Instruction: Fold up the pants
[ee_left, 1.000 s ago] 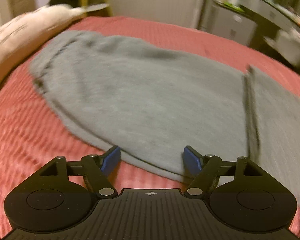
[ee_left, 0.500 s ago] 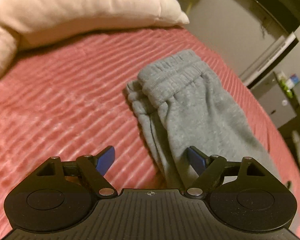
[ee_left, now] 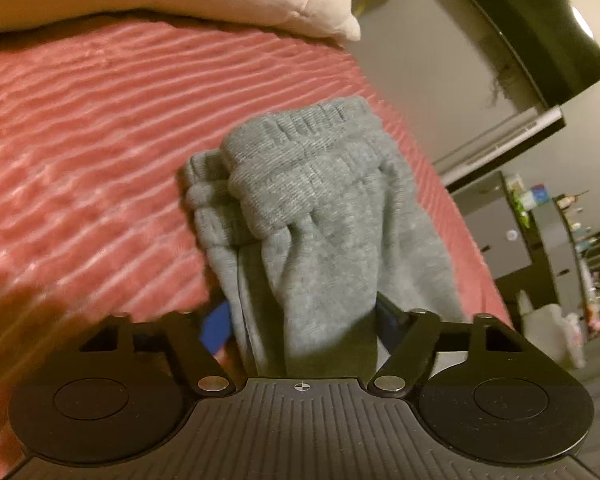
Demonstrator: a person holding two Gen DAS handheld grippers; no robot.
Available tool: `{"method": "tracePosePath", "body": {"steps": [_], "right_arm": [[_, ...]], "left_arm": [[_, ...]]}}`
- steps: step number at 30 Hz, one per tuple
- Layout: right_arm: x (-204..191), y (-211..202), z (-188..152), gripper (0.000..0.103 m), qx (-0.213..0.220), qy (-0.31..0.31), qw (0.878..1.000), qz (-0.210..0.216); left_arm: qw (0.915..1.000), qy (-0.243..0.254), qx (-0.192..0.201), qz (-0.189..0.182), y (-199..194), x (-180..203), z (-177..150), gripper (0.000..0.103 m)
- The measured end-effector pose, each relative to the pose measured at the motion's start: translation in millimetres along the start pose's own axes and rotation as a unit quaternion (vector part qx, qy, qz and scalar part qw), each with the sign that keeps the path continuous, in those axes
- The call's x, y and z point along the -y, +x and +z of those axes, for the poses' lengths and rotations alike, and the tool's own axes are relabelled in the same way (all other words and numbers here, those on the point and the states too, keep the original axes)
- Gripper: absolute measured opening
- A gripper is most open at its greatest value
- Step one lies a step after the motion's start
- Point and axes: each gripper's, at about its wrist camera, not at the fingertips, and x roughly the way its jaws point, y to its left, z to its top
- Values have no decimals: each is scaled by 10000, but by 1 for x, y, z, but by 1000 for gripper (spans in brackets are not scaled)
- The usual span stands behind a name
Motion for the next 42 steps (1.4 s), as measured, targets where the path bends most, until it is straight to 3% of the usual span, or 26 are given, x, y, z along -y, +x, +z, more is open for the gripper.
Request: {"method": "tracePosePath", "body": {"steps": [1,3,6,10,14,19,23,28,31,33,35,38,39,42], "right_arm": [[1,0,1,99,-3,39,10000,17],[4,2,2,99,-6,120,9999,43],[7,3,3,99,6,233,9997,23],[11,4,3,99,42,419,9991,-9],[15,5,3,99,73,545,9985,-48],[19,3,2,99,115,672,9976,-114],[26,1,1,99,171,940,9953,-150],[41,-5,-2,99,277,1400,9896,-157],[53,-9,-6,99,355,1761,9837,-86],[60,-11,-9,99,400,1979,9794,-90],[70,-14,-13,99,470,2260,9730,-50],[79,-16,-17,99,562,2558,9651,82],[79,-16,-17,99,576,2584,9643,99],[77,-16,-17,99,585,2561,9648,97]], "left_arm": [[9999,87,66,18,0,1,0,61],[9996,212,166,82,-3,5,-2,41],[9994,186,273,-130,-10,8,-5,24],[9917,990,777,-244,-28,38,-13,20],[9688,2087,1283,-368,-57,83,-38,18],[9297,3249,1548,-786,-89,138,-84,17],[8860,4252,1391,-1219,-100,182,-129,17],[8273,5334,707,-1616,-93,225,-204,17],[7934,5900,286,-1471,-76,237,-254,21],[7686,6298,163,-1110,-64,237,-280,32],[7522,6511,-129,-1006,-60,235,-294,41],[7151,6915,122,-1014,-65,230,-304,46],[7066,7003,255,-985,-68,228,-304,46],[6953,7079,599,-1085,-75,229,-305,48]]}}
